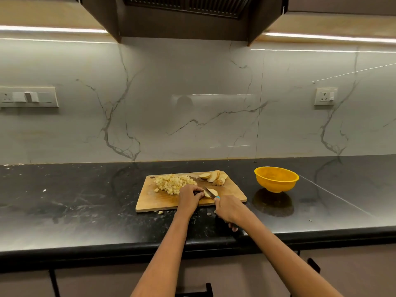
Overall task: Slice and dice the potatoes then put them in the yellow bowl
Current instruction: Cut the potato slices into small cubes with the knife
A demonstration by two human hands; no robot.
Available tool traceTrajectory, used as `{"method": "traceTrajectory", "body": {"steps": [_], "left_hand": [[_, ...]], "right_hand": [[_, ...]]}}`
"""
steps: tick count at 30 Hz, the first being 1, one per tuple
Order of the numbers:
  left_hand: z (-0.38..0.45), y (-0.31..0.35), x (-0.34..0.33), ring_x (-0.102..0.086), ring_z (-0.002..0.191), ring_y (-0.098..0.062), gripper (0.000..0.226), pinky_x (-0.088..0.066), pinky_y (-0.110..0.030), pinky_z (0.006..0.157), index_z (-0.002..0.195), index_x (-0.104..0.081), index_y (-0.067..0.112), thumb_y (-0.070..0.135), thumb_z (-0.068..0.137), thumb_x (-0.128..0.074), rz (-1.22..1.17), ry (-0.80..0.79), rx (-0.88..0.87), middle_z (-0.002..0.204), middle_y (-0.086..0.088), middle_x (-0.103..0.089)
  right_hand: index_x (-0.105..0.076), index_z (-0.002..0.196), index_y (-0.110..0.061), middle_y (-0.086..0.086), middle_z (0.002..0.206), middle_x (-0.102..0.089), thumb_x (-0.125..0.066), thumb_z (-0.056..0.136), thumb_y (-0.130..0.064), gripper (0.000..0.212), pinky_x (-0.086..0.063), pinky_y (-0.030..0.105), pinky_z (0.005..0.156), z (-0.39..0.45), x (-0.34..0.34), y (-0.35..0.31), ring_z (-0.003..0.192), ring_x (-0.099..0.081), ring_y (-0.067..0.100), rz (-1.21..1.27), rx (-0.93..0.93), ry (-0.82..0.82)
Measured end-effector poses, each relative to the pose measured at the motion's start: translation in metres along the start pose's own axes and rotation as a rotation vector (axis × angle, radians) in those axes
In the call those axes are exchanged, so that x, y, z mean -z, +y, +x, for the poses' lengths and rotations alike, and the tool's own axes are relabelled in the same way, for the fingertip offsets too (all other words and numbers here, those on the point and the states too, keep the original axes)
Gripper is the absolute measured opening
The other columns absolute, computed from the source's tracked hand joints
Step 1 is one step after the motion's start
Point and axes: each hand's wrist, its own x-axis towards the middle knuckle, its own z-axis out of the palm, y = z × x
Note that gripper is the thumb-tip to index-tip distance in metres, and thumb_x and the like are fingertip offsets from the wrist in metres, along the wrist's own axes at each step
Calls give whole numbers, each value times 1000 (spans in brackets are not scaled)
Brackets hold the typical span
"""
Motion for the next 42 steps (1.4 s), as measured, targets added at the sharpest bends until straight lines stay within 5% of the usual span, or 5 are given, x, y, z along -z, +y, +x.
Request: {"method": "traceTrajectory", "body": {"steps": [13,19,26,37,42], "left_hand": [[1,0,2,-66,94,-19,16,-44,-25,85,94,-74,5,12,81,-69,31,-23,-50,98,-10,-72],[-1,-1,0,-64,98,-17,17,-39,-18,84,98,-73,4,11,84,-66,37,-23,-63,102,-10,-71],[-6,1,3,-64,86,-9,20,-41,-5,73,93,-74,6,12,75,-76,-65,-71,-91,95,-8,-73],[-8,6,4,-63,86,-8,21,-43,-15,78,94,-74,7,14,75,-77,-30,-67,-44,95,-7,-73],[-10,8,4,-58,82,-4,21,-40,-14,76,96,-73,7,16,76,-75,8,-48,-31,97,-7,-72]], "right_hand": [[-48,98,5,18,73,-54,-30,102,-20,30,-47,31,49,6,8,-23,56,-54,25,36,-122,-138],[-57,116,-1,16,117,-62,-32,103,-28,39,-45,34,82,4,-4,-10,106,-60,30,-125,-3,18],[-53,79,2,14,71,-60,-31,103,-25,42,-45,28,48,5,4,-9,55,-58,24,-67,-65,-75],[-55,120,-2,13,88,-64,-31,102,-23,37,-48,27,59,-17,7,0,75,-65,25,-84,-21,-109],[-47,83,-4,11,82,-54,-33,102,-28,33,-47,34,73,-42,14,8,61,-45,19,-109,-45,-74]]}}
